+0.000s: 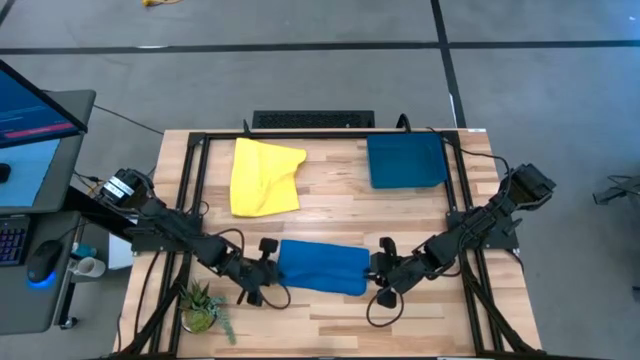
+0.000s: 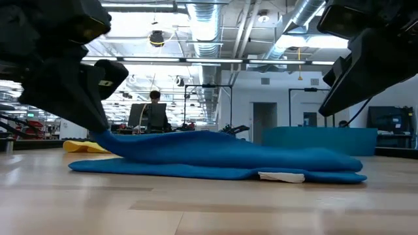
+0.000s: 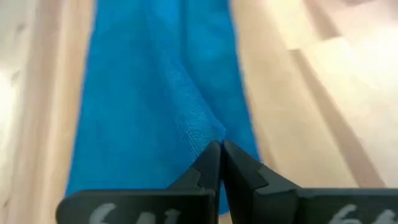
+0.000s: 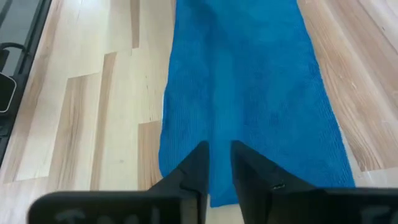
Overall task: Roll microfiber towels into tight, uniform cylinder then place into a basket
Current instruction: Roll the blue microfiber cloth
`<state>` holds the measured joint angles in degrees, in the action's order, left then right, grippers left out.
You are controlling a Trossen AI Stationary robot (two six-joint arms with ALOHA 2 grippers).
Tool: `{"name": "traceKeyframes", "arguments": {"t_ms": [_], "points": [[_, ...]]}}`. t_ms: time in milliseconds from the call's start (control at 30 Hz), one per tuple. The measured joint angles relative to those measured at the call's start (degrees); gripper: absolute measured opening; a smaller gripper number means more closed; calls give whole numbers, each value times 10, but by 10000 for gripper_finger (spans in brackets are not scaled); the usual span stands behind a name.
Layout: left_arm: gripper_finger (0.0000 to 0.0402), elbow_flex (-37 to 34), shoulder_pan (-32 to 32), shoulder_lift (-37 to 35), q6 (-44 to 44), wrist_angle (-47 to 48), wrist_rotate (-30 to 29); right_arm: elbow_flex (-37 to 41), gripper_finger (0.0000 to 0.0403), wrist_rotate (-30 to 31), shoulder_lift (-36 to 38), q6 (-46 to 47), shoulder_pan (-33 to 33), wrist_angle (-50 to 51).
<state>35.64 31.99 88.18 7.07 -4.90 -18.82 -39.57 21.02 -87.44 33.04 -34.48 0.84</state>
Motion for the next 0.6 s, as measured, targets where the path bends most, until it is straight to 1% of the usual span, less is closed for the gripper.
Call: {"name": "traceKeyframes", "arguments": {"t_ms": [133, 300, 433, 600], "points": [[0, 0, 0, 0, -38, -8, 41, 0, 121, 0, 0, 0, 0, 0], [0, 0, 0, 0, -66, -7, 92, 0, 141, 0, 0, 0, 6, 0], [0, 0, 0, 0, -68, -7, 100, 0, 143, 0, 0, 0, 18, 0], [0, 0, -1, 0, -42, -6, 96, 0, 135, 0, 0, 0, 30, 0]]}}
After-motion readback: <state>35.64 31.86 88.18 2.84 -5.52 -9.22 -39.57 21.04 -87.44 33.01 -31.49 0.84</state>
